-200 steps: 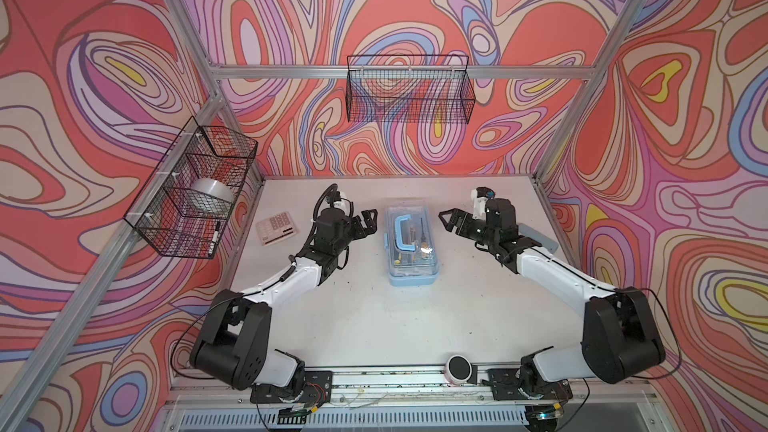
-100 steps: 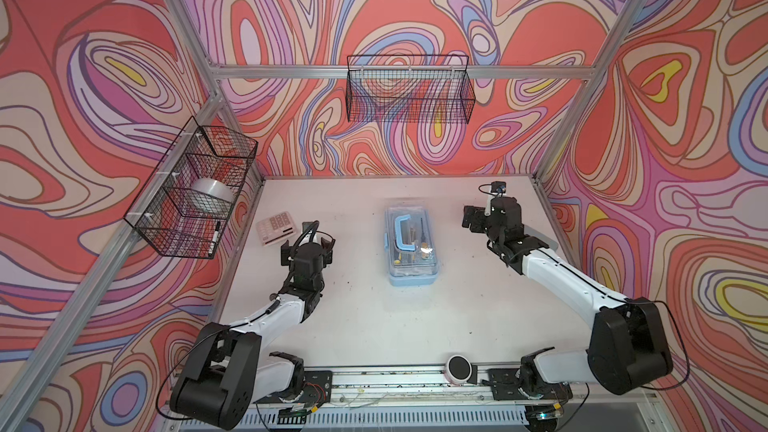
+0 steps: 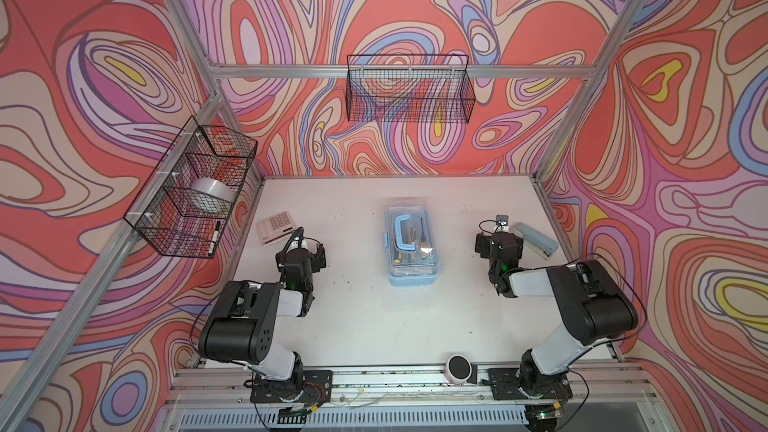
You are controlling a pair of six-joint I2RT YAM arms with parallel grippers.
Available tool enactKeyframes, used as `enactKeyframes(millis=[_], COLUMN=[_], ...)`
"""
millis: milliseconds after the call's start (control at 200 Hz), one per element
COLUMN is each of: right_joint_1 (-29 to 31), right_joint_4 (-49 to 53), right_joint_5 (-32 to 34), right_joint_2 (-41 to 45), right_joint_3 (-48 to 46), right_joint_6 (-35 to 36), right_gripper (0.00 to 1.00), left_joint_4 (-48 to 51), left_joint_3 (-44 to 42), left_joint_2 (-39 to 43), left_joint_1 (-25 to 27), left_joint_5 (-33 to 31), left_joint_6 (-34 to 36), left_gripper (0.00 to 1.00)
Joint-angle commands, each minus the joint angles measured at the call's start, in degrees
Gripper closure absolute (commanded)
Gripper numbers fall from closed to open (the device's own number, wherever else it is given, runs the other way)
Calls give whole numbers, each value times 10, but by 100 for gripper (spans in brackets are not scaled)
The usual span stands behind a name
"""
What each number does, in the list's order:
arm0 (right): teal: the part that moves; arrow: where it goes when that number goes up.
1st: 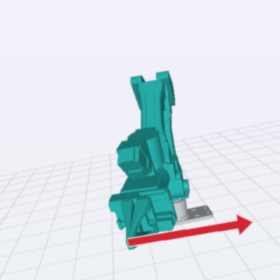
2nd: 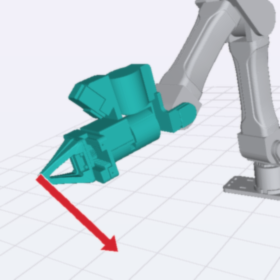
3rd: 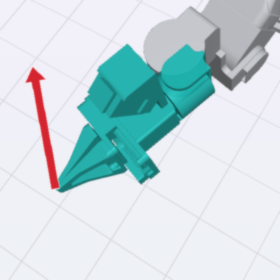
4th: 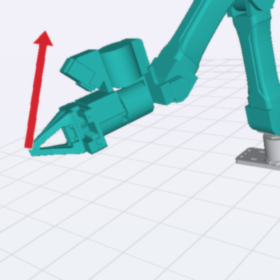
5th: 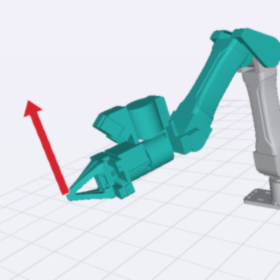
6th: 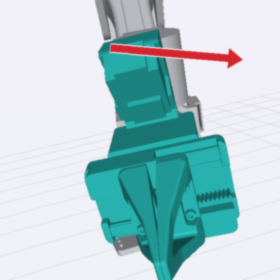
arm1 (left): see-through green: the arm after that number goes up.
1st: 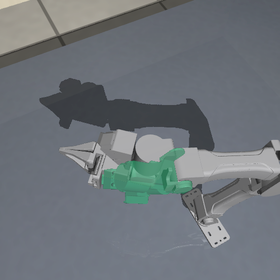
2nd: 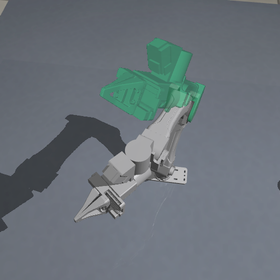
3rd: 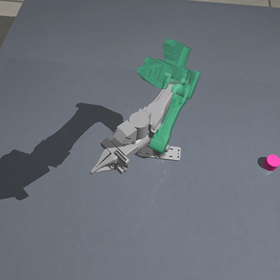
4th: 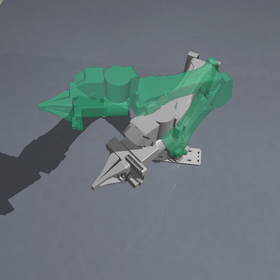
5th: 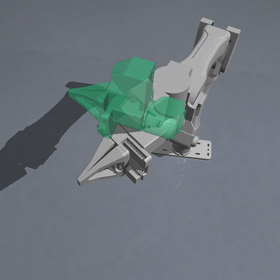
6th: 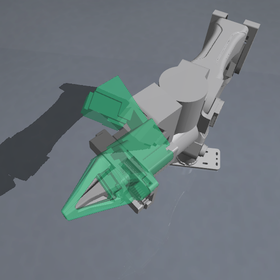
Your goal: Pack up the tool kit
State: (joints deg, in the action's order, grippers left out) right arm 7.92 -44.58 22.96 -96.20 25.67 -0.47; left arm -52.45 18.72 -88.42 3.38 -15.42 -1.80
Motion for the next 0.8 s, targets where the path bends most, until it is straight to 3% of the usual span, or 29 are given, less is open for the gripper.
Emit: enactKeyframes(millis=[0,20,80,796], right_joint_1=[-56,-58,-60,-64], right_joint_4=[-198,-211,-96,-112], right_joint_5=[-110,-104,-129,-132], right_joint_2=[-23,-34,-14,-21], right_joint_3=[-28,-30,8,9], right_joint_6=[-12,-13,-15,-14], right_gripper=[2,2,2,2], left_joint_4=[-15,-1,0,0], left_joint_3=[17,20,22,22], left_joint_2=[-2,2,1,-2], left_joint_1=[-4,-4,-6,-8], left_joint_5=[8,7,9,16], left_joint_6=[-4,-7,-7,-6], left_gripper=[0,0,0,0])
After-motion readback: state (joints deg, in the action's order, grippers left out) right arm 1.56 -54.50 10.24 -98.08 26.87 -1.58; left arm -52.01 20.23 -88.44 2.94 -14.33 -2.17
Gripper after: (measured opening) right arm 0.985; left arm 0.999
